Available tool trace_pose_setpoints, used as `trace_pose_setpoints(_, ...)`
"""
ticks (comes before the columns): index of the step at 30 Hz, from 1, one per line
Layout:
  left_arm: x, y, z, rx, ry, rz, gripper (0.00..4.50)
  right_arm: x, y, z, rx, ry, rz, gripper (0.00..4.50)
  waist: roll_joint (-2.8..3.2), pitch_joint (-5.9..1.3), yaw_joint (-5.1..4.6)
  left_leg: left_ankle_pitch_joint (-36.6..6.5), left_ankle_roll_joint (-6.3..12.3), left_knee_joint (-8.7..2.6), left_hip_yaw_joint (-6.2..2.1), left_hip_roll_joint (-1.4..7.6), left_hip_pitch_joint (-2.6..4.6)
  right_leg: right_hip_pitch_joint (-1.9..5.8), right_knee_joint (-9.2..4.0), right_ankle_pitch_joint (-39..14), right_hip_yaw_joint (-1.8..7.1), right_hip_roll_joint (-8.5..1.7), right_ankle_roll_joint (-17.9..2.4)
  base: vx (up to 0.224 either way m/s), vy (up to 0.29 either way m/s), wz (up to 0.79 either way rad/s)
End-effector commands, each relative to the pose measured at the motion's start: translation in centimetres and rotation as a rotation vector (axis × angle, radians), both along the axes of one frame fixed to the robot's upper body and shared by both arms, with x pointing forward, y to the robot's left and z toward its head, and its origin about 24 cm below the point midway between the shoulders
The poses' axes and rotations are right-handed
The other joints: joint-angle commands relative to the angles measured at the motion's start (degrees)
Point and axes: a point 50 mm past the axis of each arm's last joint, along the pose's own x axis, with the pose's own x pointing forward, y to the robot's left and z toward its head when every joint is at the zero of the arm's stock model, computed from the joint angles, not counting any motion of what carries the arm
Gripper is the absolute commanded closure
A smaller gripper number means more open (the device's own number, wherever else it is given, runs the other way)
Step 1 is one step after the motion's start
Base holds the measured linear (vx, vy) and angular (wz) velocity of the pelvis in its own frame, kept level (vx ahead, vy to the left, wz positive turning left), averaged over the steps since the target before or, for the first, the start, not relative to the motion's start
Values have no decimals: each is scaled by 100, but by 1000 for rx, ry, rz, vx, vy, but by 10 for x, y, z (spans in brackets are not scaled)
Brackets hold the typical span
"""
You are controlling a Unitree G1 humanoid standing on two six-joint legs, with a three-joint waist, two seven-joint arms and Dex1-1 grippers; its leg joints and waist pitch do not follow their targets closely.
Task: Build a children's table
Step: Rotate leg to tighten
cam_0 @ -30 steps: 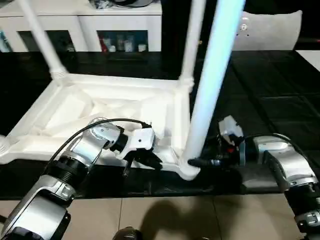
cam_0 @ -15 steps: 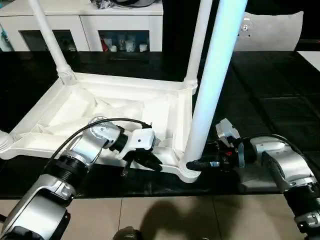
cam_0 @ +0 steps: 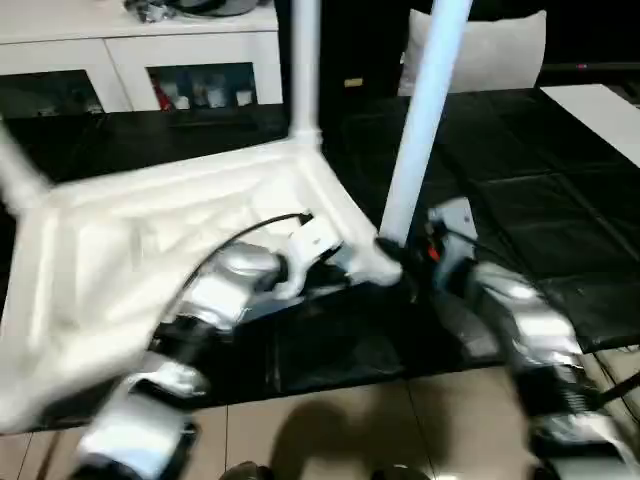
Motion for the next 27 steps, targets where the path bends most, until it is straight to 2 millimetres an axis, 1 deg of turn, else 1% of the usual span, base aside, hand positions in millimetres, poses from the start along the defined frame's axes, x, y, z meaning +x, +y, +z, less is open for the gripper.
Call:
trace_pose_setpoints(1,6,-28,29,-108,-94,-14,450,-1,27,-11,20,62,26,253,-66,-472,78,-809,336,-343,-150,236,123,291,-411,-782,177,-313,-1344,0,0,0)
trace_pose_setpoints(2,6,-32,30,-112,-101,13,450,1,29,-10,16,43,-2,253,-64,-469,73,-767,373,-343,-147,239,122,284,-410,-690,177,-301,-1365,0,0,0)
trace_pose_setpoints(3,7,-39,33,-112,-119,50,450,6,30,-7,28,10,-68,219,-66,-481,74,-723,409,-332,-141,251,131,280,-388,-514,177,-301,-1419,0,0,0)
trace_pose_setpoints(4,7,-41,33,-109,-124,57,450,7,30,-6,26,2,-91,198,-53,-484,83,-699,424,-330,-143,255,131,284,-384,-453,175,-306,-1436,0,0,0)
trace_pose_setpoints(5,5,-42,34,-105,-130,44,450,7,29,-6,13,-10,-101,198,-51,-486,98,-656,476,-328,-142,255,134,284,-384,-376,168,-295,-1452,0,0,0)
trace_pose_setpoints(6,3,-43,35,-105,-137,13,450,6,27,-6,2,-25,-99,182,-39,-482,113,-666,513,-332,-148,252,128,294,-381,-377,160,-296,-1451,0,0,0)
trace_pose_setpoints(7,2,-43,34,-100,-138,-2,450,5,25,-6,0,-31,-95,175,-34,-478,103,-694,531,-335,-151,254,123,305,-377,-357,161,-292,-1449,0,0,0)
trace_pose_setpoints(8,2,-43,34,-100,-138,-3,450,5,25,-6,0,-31,-95,163,-35,-479,108,-715,537,-336,-150,262,134,299,-379,-351,162,-290,-1450,0,0,0)
trace_pose_setpoints(9,1,-42,34,-92,-140,-16,450,5,23,-6,-6,-38,-90,163,-39,-473,109,-746,540,-338,-150,262,129,304,-382,-364,162,-294,-1450,0,0,0)
trace_pose_setpoints(10,1,-42,34,-92,-140,-16,450,5,23,-6,-6,-38,-90,142,-41,-472,113,-758,539,-339,-148,262,130,305,-383,-381,162,-294,-1447,0,0,0)
trace_pose_setpoints(11,0,-37,30,-65,-145,-40,450,3,15,-4,-32,-71,-59,137,-17,-467,122,-801,520,-343,-154,263,133,305,-387,-445,163,-300,-1438,0,0,0)
trace_pose_setpoints(12,-1,-35,30,-60,-144,-44,450,2,12,-4,-41,-80,-50,133,-32,-465,127,-858,491,-340,-148,265,131,309,-394,-490,165,-304,-1426,0,0,0)
trace_pose_setpoints(13,-1,-35,29,-60,-144,-45,450,2,12,-4,-41,-81,-48,124,-31,-459,126,-914,482,-343,-146,266,140,304,-401,-531,170,-299,-1427,0,0,0)
trace_pose_setpoints(14,-1,-31,28,-51,-142,-56,450,1,7,-3,-42,-92,-29,112,-15,-461,146,-936,463,-345,-153,269,149,313,-405,-548,165,-301,-1423,0,0,0)
trace_pose_setpoints(15,-1,-23,26,-36,-139,-80,450,-1,-4,-2,-46,-97,12,100,-23,-455,148,-989,463,-347,-151,268,137,309,-410,-580,168,-301,-1416,0,0,0)
trace_pose_setpoints(16,-1,-22,26,-32,-138,-84,450,-2,-6,-2,-47,-98,20,93,-15,-452,158,-1037,456,-351,-149,270,150,307,-418,-618,168,-299,-1407,0,0,0)
trace_pose_setpoints(17,-3,-12,23,-17,-125,-130,450,-5,-17,3,-47,-118,83,88,-19,-450,164,-1039,460,-350,-150,273,146,314,-411,-591,173,-303,-1424,0,0,0)
trace_pose_setpoints(18,-4,-8,22,-10,-122,-144,450,-7,-21,5,-47,-124,123,80,-25,-454,189,-1051,471,-346,-154,284,145,325,-402,-559,176,-314,-1436,0,0,0)
trace_pose_setpoints(20,-5,1,20,7,-114,-191,450,-14,-27,10,-54,-131,240,57,-26,-456,195,-1018,514,-340,-149,274,146,323,-393,-463,172,-294,-1457,0,0,0)
trace_pose_setpoints(21,-5,4,20,14,-109,-205,450,-17,-28,11,-56,-131,281,57,-18,-443,212,-1078,532,-347,-152,290,153,312,-394,-521,176,-302,-1448,0,0,0)
trace_pose_setpoints(22,-6,9,19,33,-114,-243,450,-20,-30,13,-67,-130,332,42,-36,-439,210,-1177,524,-357,-156,287,159,312,-410,-669,166,-294,-1418,0,0,0)
trace_pose_setpoints(23,-8,14,17,46,-101,-285,450,-24,-33,15,-80,-129,399,42,-43,-439,210,-1194,511,-358,-155,293,163,315,-406,-718,168,-305,-1420,0,0,0)
trace_pose_setpoints(24,-8,14,17,47,-100,-289,450,-24,-33,16,-82,-128,405,31,-29,-440,225,-1202,505,-358,-164,295,162,322,-403,-755,164,-311,-1420,0,0,0)
trace_pose_setpoints(25,-11,20,17,65,-93,-348,450,-28,-36,18,-98,-120,483,31,-38,-423,231,-1237,466,-372,-151,317,173,295,-411,-821,172,-303,-1438,0,0,0)
trace_pose_setpoints(26,-12,22,17,68,-87,-386,450,-30,-37,19,-104,-115,529,31,-23,-427,248,-1269,446,-366,-158,315,178,293,-403,-865,168,-307,-1445,0,0,0)
trace_pose_setpoints(27,-12,23,17,68,-86,-389,450,-31,-38,19,-105,-115,533,31,-27,-425,267,-1304,413,-371,-149,325,186,287,-406,-935,174,-312,-1452,0,0,0)
